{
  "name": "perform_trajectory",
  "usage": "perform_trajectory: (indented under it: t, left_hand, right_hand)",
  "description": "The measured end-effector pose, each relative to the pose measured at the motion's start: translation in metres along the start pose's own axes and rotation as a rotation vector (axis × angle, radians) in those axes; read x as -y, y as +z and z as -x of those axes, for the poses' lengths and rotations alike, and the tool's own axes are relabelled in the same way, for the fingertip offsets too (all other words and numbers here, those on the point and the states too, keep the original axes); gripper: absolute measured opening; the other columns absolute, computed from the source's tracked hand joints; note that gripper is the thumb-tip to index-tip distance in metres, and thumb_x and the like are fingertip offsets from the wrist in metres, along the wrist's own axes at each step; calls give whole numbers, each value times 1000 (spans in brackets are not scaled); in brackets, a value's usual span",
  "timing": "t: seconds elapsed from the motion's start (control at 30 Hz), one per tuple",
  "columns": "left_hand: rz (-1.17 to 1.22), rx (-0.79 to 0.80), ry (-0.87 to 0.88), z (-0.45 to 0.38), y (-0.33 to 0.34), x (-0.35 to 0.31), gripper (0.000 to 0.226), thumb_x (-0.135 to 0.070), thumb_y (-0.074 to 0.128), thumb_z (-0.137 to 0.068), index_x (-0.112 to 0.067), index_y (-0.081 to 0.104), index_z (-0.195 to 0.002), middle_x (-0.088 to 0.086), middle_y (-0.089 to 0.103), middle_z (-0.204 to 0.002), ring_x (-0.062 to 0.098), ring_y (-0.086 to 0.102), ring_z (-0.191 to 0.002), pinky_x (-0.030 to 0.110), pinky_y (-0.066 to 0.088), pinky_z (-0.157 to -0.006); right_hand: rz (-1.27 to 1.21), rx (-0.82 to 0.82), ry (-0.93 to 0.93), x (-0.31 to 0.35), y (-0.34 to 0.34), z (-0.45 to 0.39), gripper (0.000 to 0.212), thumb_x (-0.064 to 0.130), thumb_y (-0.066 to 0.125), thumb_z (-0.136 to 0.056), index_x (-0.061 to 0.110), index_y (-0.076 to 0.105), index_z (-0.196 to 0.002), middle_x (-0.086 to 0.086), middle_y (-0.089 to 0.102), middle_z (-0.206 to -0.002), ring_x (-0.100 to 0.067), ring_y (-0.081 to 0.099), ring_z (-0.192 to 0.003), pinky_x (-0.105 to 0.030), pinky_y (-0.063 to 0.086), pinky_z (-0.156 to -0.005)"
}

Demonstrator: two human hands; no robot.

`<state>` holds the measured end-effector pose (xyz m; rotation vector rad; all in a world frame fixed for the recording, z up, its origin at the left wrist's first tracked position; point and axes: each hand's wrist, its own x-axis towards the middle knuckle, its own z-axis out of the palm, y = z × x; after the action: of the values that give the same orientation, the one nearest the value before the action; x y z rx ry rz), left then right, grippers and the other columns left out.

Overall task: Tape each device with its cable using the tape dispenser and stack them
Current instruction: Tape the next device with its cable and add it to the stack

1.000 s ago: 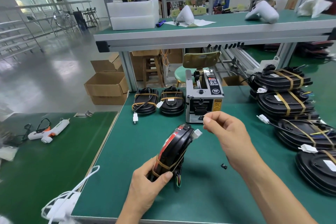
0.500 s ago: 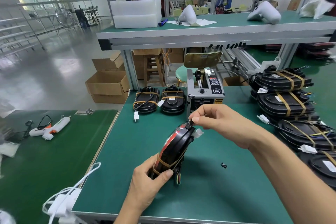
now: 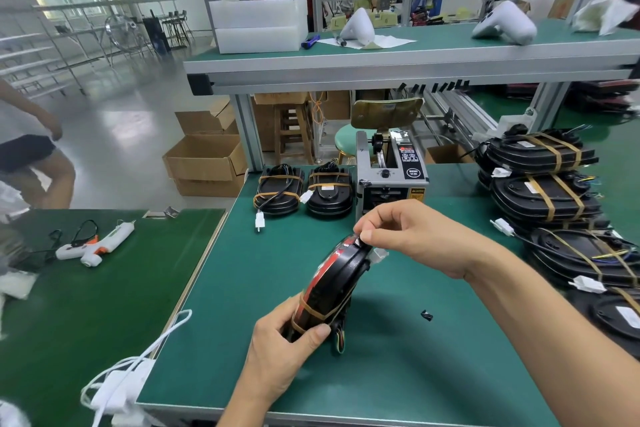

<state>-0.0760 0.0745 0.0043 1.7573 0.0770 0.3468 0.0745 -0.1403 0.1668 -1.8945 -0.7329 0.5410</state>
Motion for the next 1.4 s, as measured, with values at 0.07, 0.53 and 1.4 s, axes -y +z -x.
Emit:
perform_trajectory:
  t: [0.07,0.53,1.4]
  left_hand:
    - [0,6,-2,0,0,1,54,-65,84,-83,-38,76,-129,1,81,-119,13,74,-110,21,54,-95]
    - [-1,11,-17,1,-1,2,57,-65,86,-81,-38,76,-130,2,80,-120,20,74,-112,26,55,-99]
    - [-24,5,-21,1,-2,8,56,-66,85,-80,-39,77,-128,2,81,-118,22,74,-111,31,56,-98]
  right_hand:
    - [7,-7,-3,-1,1,0,16,24,73,-96,24,75,-80,-6,75,-109,-8,65,-89,-31,49,-90]
    - [60,-141,42,-6,13,1,13,34,70,-81,22,71,-74,4,79,-91,-5,65,-72,-31,48,-72]
    - [-384,-306,76,-26,55,1,13,21,64,-102,23,76,-104,6,74,-93,4,61,-77,-8,44,-71]
